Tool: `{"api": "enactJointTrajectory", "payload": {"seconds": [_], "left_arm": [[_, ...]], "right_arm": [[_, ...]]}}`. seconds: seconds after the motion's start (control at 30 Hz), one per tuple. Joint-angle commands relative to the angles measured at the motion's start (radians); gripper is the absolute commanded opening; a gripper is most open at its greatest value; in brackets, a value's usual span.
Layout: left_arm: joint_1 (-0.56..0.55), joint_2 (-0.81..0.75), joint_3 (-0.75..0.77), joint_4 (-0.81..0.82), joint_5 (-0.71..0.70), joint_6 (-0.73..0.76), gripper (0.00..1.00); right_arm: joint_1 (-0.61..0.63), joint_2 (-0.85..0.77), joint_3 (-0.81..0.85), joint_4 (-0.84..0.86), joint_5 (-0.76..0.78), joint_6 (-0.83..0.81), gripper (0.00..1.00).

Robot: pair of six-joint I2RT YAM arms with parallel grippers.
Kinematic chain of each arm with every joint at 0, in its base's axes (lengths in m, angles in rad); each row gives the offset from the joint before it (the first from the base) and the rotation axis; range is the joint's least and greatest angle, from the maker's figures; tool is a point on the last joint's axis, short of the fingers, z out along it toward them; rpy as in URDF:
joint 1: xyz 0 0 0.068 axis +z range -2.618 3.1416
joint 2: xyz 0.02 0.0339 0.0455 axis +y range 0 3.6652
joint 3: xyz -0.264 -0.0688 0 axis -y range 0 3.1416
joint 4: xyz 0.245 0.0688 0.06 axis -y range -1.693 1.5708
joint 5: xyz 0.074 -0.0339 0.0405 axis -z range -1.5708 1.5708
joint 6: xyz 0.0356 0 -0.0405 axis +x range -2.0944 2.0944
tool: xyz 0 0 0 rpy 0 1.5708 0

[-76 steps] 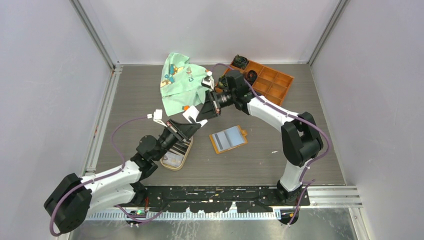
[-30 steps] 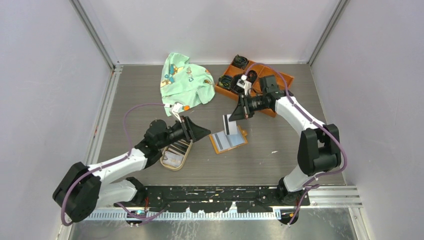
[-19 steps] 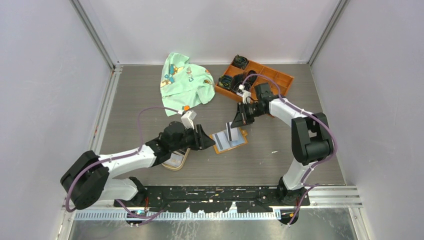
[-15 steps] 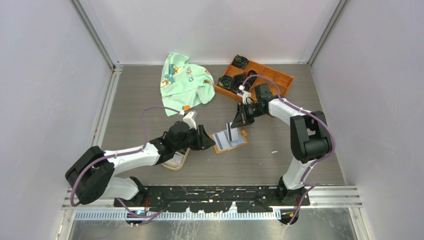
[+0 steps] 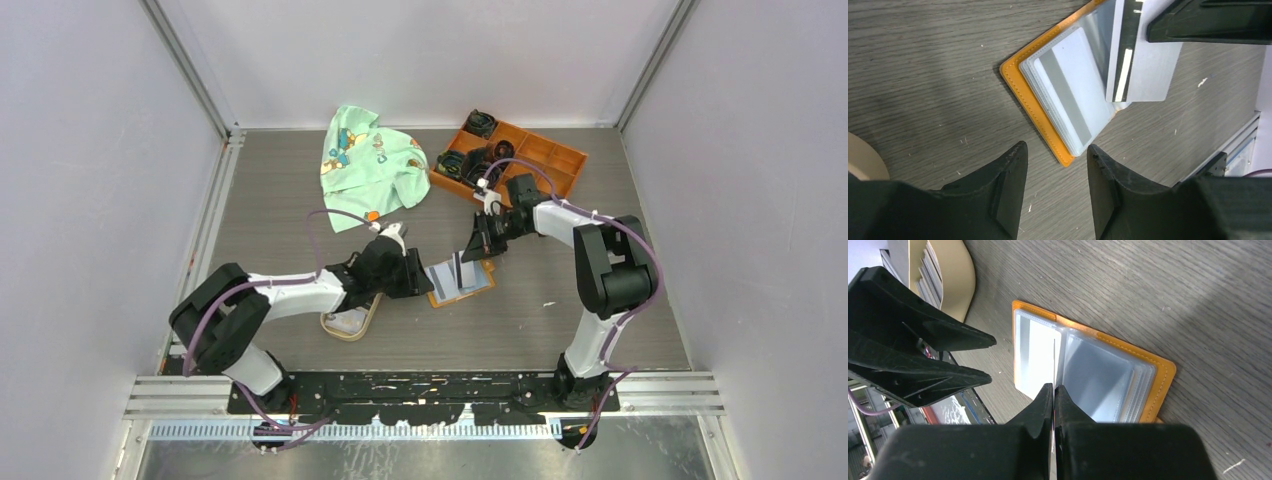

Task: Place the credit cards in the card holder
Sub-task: Insert the credit card into the card holder.

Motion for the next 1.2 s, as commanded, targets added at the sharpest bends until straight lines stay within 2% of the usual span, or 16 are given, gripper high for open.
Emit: {"api": "enactJointTrajectory", "payload": {"seconds": [0.0,0.37,0.6,0.83,1.17], "left_arm": [[-0.005,0.045,0.057,-0.024,-0.002,-0.013,0.48],[-0.005,0.147,0.152,-0.139,-0.022,0.021,0.47],[-0.004,0.192,0.216,-0.228,-0.061,0.049,0.41],[-0.003,0.221,0.248,-0.262,-0.064,0.062,0.36],[-0.003,0.235,0.27,-0.276,-0.049,0.073,0.34]], "right_arm": [[0.007,0.015,-0.001,0.041,-0.038,0.009,0.02],[0.007,0.041,-0.008,0.04,-0.058,0.003,0.02],[0.007,0.073,0.014,-0.007,-0.073,-0.023,0.03],[0.006,0.093,0.032,-0.049,-0.037,-0.033,0.03],[0.0,0.091,0.038,-0.064,0.041,0.005,0.03]]}}
